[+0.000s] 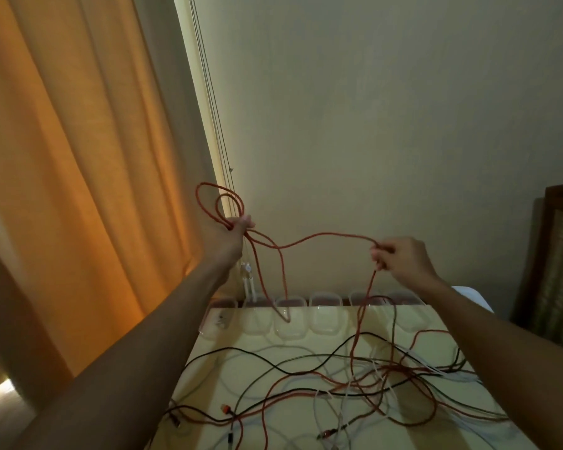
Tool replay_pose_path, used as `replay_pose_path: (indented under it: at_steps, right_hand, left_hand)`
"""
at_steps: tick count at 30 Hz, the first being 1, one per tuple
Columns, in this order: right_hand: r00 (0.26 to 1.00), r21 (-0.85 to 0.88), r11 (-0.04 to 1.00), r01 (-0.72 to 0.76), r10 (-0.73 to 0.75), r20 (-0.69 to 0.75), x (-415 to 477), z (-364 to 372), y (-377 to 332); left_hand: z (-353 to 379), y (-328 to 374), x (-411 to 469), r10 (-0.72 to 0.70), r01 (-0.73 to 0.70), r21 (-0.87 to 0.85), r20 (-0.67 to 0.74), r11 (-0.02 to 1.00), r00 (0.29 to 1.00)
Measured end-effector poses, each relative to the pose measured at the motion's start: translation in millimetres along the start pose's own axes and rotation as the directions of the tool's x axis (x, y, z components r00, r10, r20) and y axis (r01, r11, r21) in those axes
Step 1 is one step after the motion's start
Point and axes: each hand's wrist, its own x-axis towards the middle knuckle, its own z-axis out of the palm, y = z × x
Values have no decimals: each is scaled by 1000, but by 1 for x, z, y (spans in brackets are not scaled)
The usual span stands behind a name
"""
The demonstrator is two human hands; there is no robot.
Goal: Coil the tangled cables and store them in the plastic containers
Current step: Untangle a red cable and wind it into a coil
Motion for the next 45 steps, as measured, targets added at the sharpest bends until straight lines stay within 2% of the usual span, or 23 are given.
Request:
replay_pose_path:
  at_steps: [3, 7, 9, 13, 17, 21, 25, 28, 31, 35, 39, 42, 45]
  right_hand:
    - [984, 42, 994, 105, -97, -148, 25, -20, -39]
    - [938, 10, 962, 271, -262, -227, 44, -42, -93]
    - [910, -70, 929, 364, -371, -185, 42, -44, -111]
    - [883, -174, 866, 469, -466, 63, 17, -29, -117]
    - [848, -213, 830, 515, -458, 268, -4, -3, -100]
    - [859, -211, 852, 479, -406, 311, -14, 7, -89]
    - [879, -113, 930, 349, -283, 383, -24, 14, -75]
    - [853, -137, 957, 257, -158, 497, -34, 19, -41]
    - [847, -164, 979, 123, -18, 531, -44, 14, -4]
    - [906, -136, 990, 20, 39, 422, -36, 3, 5]
    - [994, -38, 998, 50, -46, 102, 1, -24, -38]
    - [977, 48, 986, 159, -150, -152, 39, -55, -92]
    - [926, 94, 946, 309, -277, -258, 65, -89, -155]
  left_hand:
    - [9, -10, -8, -21, -2, 165, 140, 986, 990]
    - [29, -4, -22, 44, -105, 262, 229, 959, 973]
    - [40, 5, -29, 46, -95, 166, 278, 981, 960]
    - [57, 17, -28, -36, 67, -85, 323, 994, 946]
    - [70, 19, -35, -99, 189, -180, 416, 965, 904]
    - [72, 15, -40, -114, 196, -150, 431, 969, 895]
    - [68, 16, -33, -118, 173, -187, 274, 967, 954]
    - [45, 29, -18, -90, 120, -245, 129, 962, 987]
    - [13, 37, -6, -65, 68, -215, 23, 974, 998]
    - [-14, 26, 0, 10, -9, -65, 6, 998, 1000]
    - [-13, 8, -3, -20, 14, 95, 61, 995, 998]
    - [-2, 0, -9, -13, -6, 172, 108, 985, 994]
    - [8, 4, -11, -7, -17, 187, 127, 982, 992]
